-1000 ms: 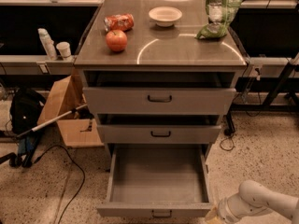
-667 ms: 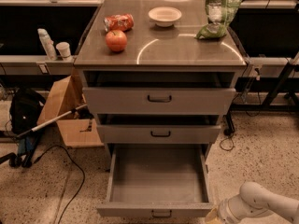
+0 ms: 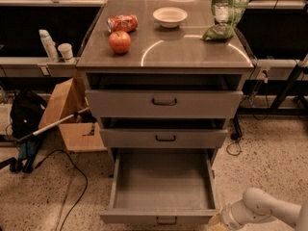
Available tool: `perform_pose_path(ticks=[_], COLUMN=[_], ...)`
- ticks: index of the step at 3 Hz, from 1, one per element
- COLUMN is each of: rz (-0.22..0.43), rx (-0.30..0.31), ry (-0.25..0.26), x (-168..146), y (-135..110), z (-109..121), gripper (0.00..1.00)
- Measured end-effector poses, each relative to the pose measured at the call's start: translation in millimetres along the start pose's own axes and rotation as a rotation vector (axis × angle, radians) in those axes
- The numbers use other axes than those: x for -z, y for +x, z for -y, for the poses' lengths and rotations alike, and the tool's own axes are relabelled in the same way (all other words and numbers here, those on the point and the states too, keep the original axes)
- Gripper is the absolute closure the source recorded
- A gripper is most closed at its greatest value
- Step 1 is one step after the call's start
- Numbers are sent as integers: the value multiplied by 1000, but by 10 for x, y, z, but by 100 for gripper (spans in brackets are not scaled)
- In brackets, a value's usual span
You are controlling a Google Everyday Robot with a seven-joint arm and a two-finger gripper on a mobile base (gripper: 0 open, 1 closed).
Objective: Close bottom drawer
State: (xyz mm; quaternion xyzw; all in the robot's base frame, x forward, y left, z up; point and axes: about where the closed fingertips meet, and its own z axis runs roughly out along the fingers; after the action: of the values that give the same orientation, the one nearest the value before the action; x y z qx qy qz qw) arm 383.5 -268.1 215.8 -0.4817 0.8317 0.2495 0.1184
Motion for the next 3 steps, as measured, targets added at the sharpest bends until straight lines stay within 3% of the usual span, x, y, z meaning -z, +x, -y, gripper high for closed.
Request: perform_pose_path(ticks=[1, 3], rz=[0, 0], rx=[25, 46], ry=[30, 23], x=[-49, -137], y=[-120, -176], z=[450, 549], gripper=[100, 100])
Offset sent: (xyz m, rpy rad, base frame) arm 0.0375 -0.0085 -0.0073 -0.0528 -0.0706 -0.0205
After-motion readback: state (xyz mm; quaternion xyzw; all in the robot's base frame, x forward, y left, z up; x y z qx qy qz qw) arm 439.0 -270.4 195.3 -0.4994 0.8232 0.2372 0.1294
